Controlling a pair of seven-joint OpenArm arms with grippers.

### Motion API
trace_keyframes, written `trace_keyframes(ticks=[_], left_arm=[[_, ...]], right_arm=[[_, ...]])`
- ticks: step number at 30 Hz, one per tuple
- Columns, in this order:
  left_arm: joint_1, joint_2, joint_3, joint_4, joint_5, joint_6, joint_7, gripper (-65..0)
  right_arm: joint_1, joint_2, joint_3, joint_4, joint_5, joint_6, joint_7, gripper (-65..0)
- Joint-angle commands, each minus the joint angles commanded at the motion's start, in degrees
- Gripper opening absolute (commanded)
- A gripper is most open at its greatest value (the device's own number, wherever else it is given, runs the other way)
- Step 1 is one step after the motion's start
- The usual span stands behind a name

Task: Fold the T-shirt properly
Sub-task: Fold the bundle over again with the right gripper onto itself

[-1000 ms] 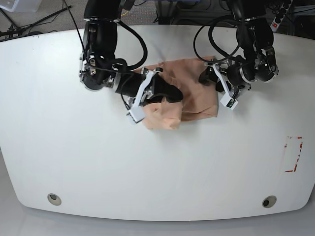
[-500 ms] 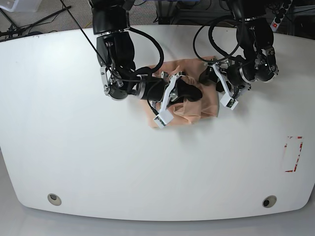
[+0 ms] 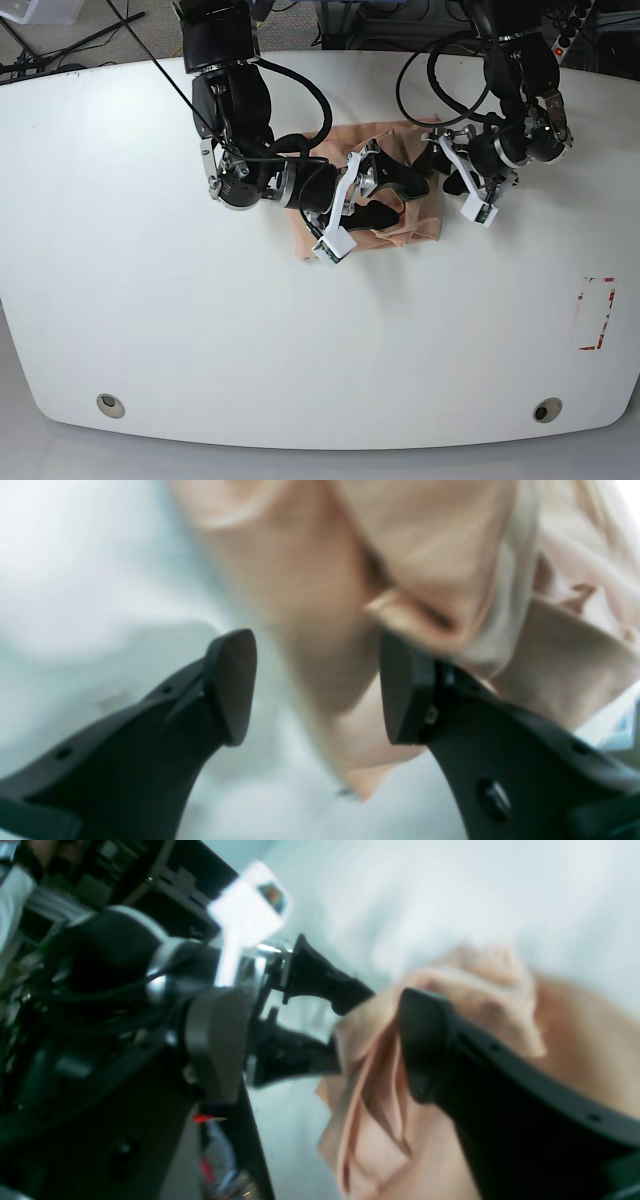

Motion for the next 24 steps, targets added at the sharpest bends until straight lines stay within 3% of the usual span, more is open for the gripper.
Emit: trace_keyframes(ticks=[5,11,17,24], left_arm=[[0.4,-0.8,-5.3,5.9,0.0,0.0,0.4,-29.2],[0.8,-5.9,-13.8,7.1,0.1,0.0,0.4,-29.2],[3.3,-10.2,-18.3,7.1,0.1,0.0,0.4,-29.2],[6.9,-12.4,-21.2,7.1,0.0,0.0,0.4,-29.2]], right_arm=[[-1.4,4.7,0.0,3.4,-0.1,0.0,0.0,-27.4],[-3.6,7.6,-0.4,2.5,-0.3,0.0,0.0,-28.7],[-2.3,7.0,-0.4,-4.7,-0.3,0.09,0.2,-28.7],[5.1,0.4,-1.1,-19.6,-0.3,0.09,0.2,-28.7]])
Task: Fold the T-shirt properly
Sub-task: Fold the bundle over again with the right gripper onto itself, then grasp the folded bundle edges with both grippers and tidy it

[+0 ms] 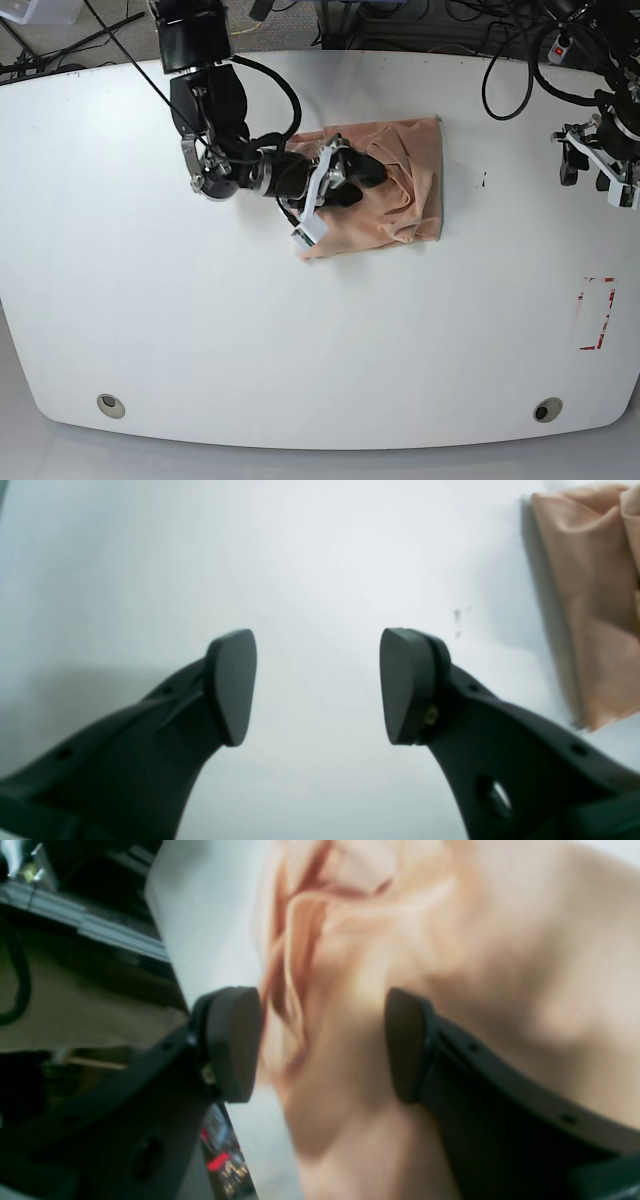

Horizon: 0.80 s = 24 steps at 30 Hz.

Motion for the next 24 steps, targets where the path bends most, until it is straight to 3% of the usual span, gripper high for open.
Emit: trace_keyframes(ticks=[10,15,18,24], left_arm=[[1.4,0.1,-2.3,0.0,0.0,0.0,-0.1,-29.2],[1.4,0.1,-2.3,0.0,0.3,0.0,-0.1,-29.2],[1.4,0.0,-1.8,0.0,0.3,0.0,-0.2,-29.2],[1.3,0.2,-0.6,0.2,0.3,0.0,-0.3,-29.2]], right_arm=[[10.7,-7.0,-15.6,-12.7,0.0,-1.14,9.3,-31.7],[13.5,-7.9,-18.1,-10.6,0.3,-7.03,9.6,-36.0],[12.8,-6.9,-18.1,-4.8,0.3,-8.35,9.2,-35.8],[7.5,1.5,-18.0,8.3,0.3,-8.7,8.2,-35.8]])
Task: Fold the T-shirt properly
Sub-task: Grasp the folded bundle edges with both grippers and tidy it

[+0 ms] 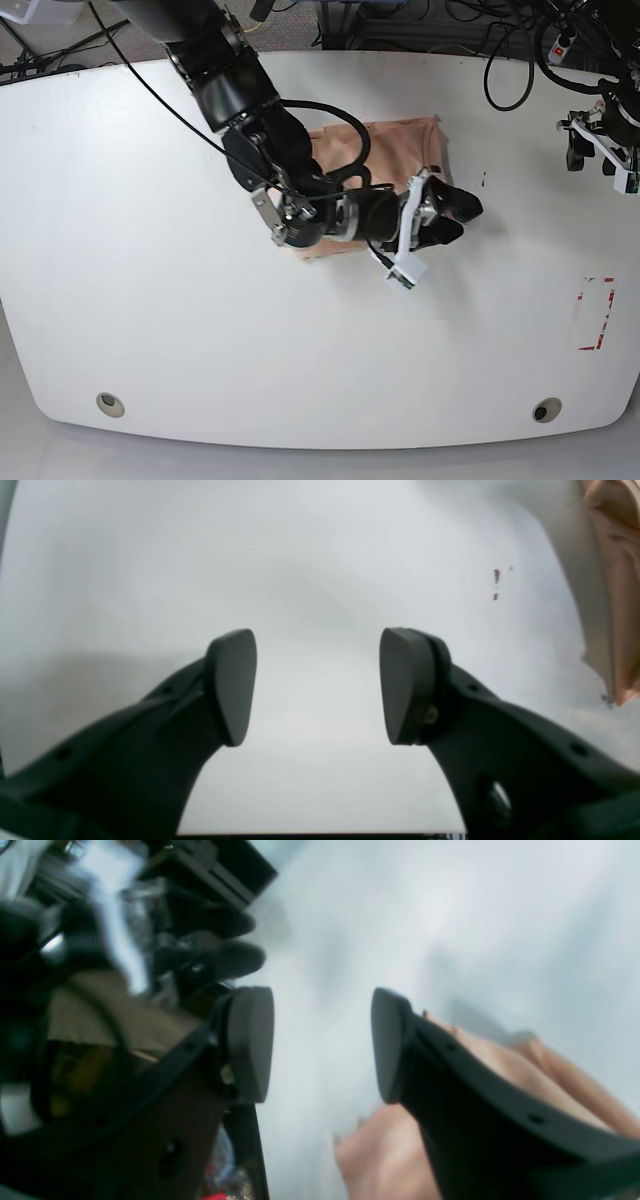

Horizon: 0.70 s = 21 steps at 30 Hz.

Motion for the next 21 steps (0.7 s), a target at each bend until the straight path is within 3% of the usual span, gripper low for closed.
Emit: trace_keyframes(ticks=[8,16,21], left_arm=[[-0.2,0.2,7.8,2.1,-0.1,0.0,-0.1,-29.2],[-3.6,1.3,22.6,3.5,0.1,0.0,-0.2,-29.2],[-6.3,4.8,30.0,3.4,0.1,0.0,-0.2,-29.2]], right_arm=[[-6.8,9.5,1.7,4.8,-0.3,0.0,0.4,-35.8],[-8.9,13.1,12.5,3.3,-0.3,0.44,0.4,-36.1],[-5.0,13.6,16.4,-2.2,-0.3,0.44,0.4,-48.7]])
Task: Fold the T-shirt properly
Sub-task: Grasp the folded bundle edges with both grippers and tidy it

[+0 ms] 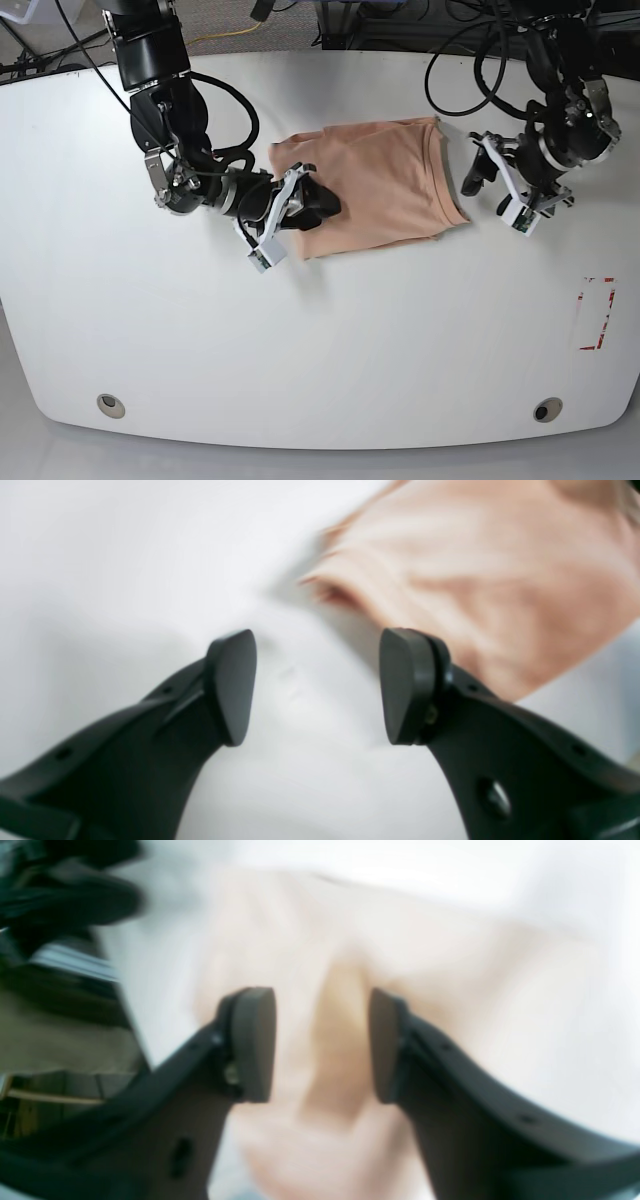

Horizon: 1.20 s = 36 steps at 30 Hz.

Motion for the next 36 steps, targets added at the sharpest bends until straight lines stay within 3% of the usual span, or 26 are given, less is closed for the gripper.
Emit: trace_keyframes(ticks=[3,8,13,17,24,27,30,33,36], left_arm=[[-0.6,0.4,5.2,0.0,0.0,0.0,0.0,-29.2],[0.1,0.6,12.8,0.0,0.1,0.0,0.0,-29.2],[3.3,0.6,13.6,-0.1,0.1,0.0,0.0,-29.2],[6.2,0.3,13.5,-0.1,0.1,0.4,0.0,-29.2],[7.6,-2.7,13.5,-1.1,0.1,0.4,0.0,-29.2],[5.9,-3.7,13.7,-3.7,0.5,0.4,0.0,-29.2],[1.5,-4.3,15.7,-10.1,4.4,0.2,-0.1,-29.2],[-1.8,-4.3,17.1,-14.7,7.3,0.0,-1.0,-29.2],[-5.6,-4.8,20.2,-20.2,11.3,0.0,-5.2,-29.2]], right_arm=[[3.8,-0.6,0.3,-4.3,-0.1,0.09,0.1,-53.9],[8.5,-1.0,-0.4,-11.2,-0.1,0.09,4.1,-54.5],[12.3,-1.4,-7.1,-17.8,-1.4,-0.26,8.9,-54.9],[12.0,-2.3,-9.3,-18.3,-9.9,-0.35,14.5,-54.9],[9.6,-4.0,-7.5,-19.2,-23.8,0.35,16.7,-54.9],[8.2,-3.4,-5.9,-19.1,-24.6,2.99,16.7,-54.9],[6.9,-2.4,-2.9,-19.1,-26.3,6.77,16.7,-54.9],[4.9,-1.8,-1.2,-18.6,-27.4,8.09,16.6,-54.9],[1.9,-0.4,0.4,-15.2,-27.8,9.58,16.5,-54.9]])
